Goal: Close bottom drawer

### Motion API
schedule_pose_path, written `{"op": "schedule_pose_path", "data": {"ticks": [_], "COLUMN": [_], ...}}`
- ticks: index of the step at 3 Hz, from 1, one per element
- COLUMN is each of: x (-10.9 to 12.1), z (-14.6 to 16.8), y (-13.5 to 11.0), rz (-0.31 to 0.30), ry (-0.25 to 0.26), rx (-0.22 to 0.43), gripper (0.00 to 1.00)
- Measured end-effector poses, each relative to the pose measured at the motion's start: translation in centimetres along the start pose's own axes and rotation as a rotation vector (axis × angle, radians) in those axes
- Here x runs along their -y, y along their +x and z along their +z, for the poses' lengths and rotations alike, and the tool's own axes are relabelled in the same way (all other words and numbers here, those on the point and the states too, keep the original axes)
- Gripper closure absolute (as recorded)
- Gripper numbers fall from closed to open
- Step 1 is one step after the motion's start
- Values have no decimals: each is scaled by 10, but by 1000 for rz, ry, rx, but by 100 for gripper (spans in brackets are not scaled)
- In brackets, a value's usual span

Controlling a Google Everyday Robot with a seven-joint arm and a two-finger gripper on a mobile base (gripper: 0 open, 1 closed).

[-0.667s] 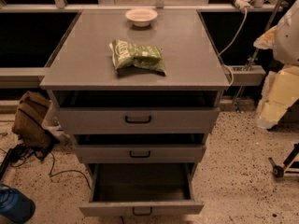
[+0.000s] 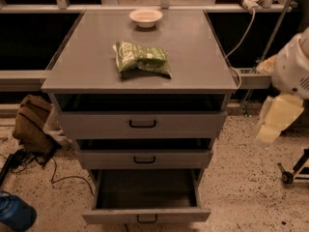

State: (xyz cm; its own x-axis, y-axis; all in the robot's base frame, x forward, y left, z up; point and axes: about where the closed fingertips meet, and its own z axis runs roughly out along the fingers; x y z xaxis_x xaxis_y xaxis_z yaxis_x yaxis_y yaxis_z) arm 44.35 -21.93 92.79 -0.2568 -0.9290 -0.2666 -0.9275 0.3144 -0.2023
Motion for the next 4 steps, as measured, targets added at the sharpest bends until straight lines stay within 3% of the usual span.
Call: {"op": "schedule_pose_path", "data": {"ticks": [1, 3, 4], "x": [-6, -13, -45], "z": [89, 100, 145], "y": [29, 25, 21], "rz": [97, 92, 125], "ry": [-9, -15, -53], "rx": [41, 73, 169], "gripper": [0, 0, 0]}}
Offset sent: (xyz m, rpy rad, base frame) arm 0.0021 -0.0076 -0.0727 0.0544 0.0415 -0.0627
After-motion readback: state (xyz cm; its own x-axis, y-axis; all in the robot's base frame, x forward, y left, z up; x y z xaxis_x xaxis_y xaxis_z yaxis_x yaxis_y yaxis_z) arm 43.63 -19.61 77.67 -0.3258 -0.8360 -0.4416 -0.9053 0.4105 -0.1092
